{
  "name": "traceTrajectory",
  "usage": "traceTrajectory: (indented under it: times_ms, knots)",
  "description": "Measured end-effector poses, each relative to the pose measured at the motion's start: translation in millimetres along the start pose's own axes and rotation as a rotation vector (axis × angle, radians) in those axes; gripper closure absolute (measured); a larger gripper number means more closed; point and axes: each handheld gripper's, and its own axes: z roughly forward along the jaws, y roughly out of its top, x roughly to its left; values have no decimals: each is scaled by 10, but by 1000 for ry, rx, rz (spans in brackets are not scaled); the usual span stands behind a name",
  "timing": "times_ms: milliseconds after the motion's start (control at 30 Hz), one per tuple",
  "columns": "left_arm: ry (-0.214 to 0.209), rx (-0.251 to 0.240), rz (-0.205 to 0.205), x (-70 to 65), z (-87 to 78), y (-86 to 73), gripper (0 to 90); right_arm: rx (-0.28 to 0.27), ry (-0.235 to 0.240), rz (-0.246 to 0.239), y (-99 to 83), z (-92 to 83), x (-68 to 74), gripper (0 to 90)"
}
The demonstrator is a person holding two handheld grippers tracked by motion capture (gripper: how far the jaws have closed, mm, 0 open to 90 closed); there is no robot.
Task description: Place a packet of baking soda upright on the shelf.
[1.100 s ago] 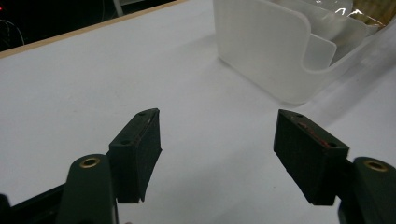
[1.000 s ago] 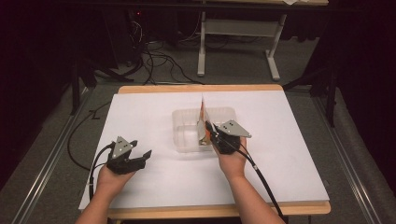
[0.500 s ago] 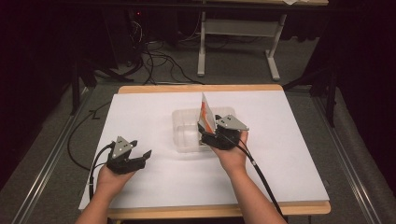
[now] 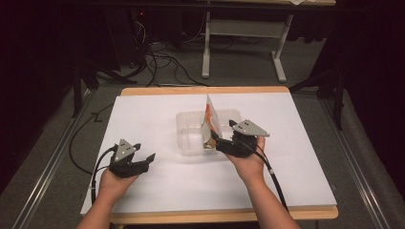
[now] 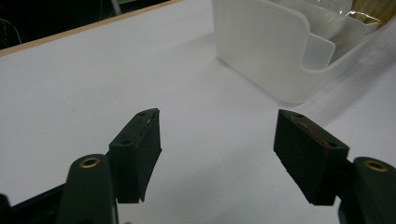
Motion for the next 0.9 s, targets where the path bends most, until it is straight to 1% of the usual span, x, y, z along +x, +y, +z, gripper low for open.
traceTrajectory:
  times_ms: [200,267,333,400,467,500,533,567,600,633,667,700,733,767,800,833,867,900]
  knots:
    - [6,10,1,5,14,5,322,-13,12,-3,-28,-270,-47,246]
    - [8,10,-2,11,14,5,322,-16,9,-13,-47,-360,-62,250]
    - [8,10,-5,15,14,4,323,-14,7,-8,-69,-432,-81,253]
    - [10,10,-6,17,12,4,323,-14,-2,-6,-104,-531,-139,262]
    - [11,10,-8,18,10,3,323,-13,-12,-5,-126,-587,-184,270]
    - [12,11,-8,19,10,3,323,-10,-22,-2,-146,-632,-227,276]
    - [14,11,-6,20,10,3,323,-8,-37,6,-176,-705,-308,288]
    - [14,11,-6,20,10,3,323,-8,-37,6,-176,-705,-308,288]
    - [14,11,-6,22,8,3,323,-6,-60,9,-206,-787,-390,299]
    - [15,9,-6,23,8,4,323,-6,-60,9,-206,-787,-390,299]
    - [14,7,-9,25,7,3,323,-8,-70,8,-218,-818,-422,304]
    - [14,8,-10,28,6,3,323,-5,-85,9,-238,-873,-479,314]
    - [17,6,-14,31,4,2,323,-1,-107,19,-284,-963,-572,334]
    - [17,6,-14,31,4,2,323,-1,-107,19,-284,-963,-572,334]
    - [17,5,-18,35,1,0,323,5,-134,28,-341,-1052,-672,346]
    - [17,5,-18,35,1,0,323,5,-134,28,-341,-1052,-672,346]
    - [17,6,-19,38,1,-1,323,8,-147,29,-365,-1084,-711,350]
    - [18,8,-20,41,3,-1,323,18,-165,36,-408,-1138,-781,357]
